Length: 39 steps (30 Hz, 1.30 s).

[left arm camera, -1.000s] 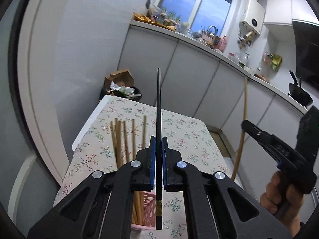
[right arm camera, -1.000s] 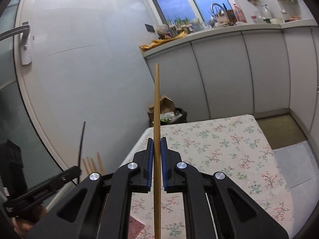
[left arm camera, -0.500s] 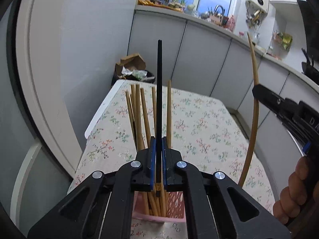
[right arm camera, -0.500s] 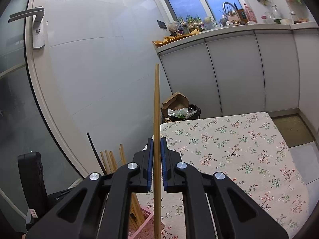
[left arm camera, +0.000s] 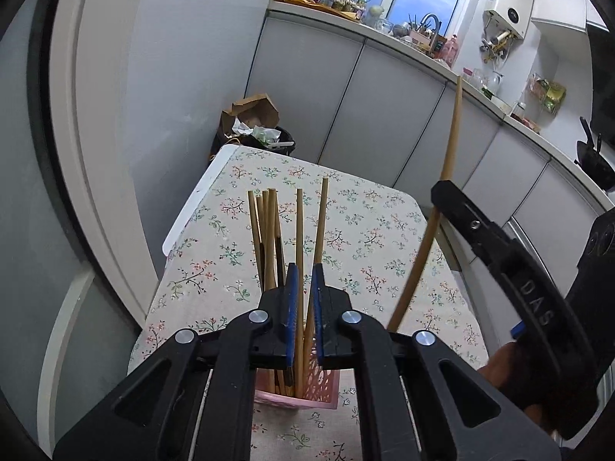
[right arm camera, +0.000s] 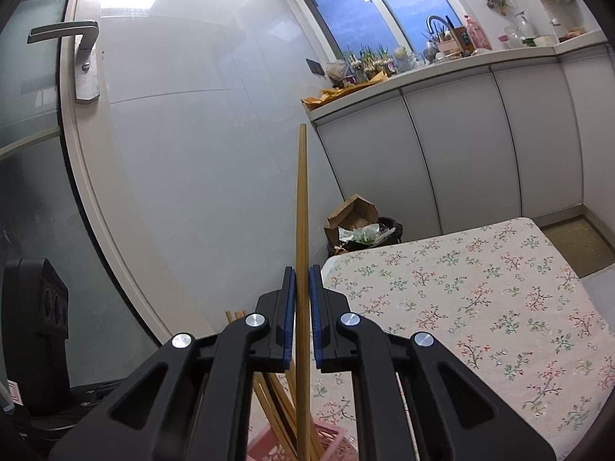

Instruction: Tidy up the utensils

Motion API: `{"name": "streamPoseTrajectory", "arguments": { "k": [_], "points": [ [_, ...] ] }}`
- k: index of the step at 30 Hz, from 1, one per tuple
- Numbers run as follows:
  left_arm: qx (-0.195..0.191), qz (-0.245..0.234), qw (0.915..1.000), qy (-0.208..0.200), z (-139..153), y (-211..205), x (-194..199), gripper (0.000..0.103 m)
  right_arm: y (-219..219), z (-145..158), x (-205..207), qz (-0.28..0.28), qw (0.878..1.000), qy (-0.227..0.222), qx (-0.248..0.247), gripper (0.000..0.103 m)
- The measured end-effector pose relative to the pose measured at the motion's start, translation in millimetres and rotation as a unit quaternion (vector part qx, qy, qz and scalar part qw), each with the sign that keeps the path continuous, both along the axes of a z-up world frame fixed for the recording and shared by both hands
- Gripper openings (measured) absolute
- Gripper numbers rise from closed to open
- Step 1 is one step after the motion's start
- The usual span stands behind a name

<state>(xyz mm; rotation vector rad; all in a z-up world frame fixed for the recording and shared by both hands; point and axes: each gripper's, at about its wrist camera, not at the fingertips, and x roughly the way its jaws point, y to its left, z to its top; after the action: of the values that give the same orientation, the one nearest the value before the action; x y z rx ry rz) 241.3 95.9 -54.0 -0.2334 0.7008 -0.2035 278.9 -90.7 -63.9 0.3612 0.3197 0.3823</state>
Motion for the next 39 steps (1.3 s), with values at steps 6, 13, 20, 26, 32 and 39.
{"name": "streamPoseTrajectory", "arguments": {
  "k": [6, 13, 20, 26, 32, 39],
  "points": [
    [0.023, 0.018, 0.9996, 0.005, 3.3, 2.4, -0.4, 0.022, 13.0, -21.1, 7.5, -0.016, 1.000, 0.014, -0.018, 0.008],
    [0.015, 0.021, 0.9996, 0.010, 6.5, 7.2, 0.1, 0.022, 18.8, -34.8, 8.3, 0.001, 0.996, 0.055, -0.064, 0.014],
    [0.029, 0.014, 0.9995, 0.002, 14.4, -6.0, -20.9, 0.030, -13.2, -3.7, -23.2, -0.006, 0.996, 0.072, -0.060, 0.022],
    [0.077, 0.026, 0.9967, 0.004, 19.4, -26.4, -68.6, 0.063, -54.1, 23.2, -90.7, 0.016, 0.993, 0.111, -0.040, 0.045],
    [0.148, 0.039, 0.9877, -0.032, 39.6, -55.3, -147.8, 0.096, -77.7, 29.7, -184.2, 0.036, 0.991, 0.115, -0.062, 0.071],
    [0.150, 0.052, 0.9863, -0.044, 61.1, -70.0, -211.4, 0.096, -97.9, 43.9, -264.0, 0.011, 0.990, 0.112, -0.090, 0.088]
  ]
}}
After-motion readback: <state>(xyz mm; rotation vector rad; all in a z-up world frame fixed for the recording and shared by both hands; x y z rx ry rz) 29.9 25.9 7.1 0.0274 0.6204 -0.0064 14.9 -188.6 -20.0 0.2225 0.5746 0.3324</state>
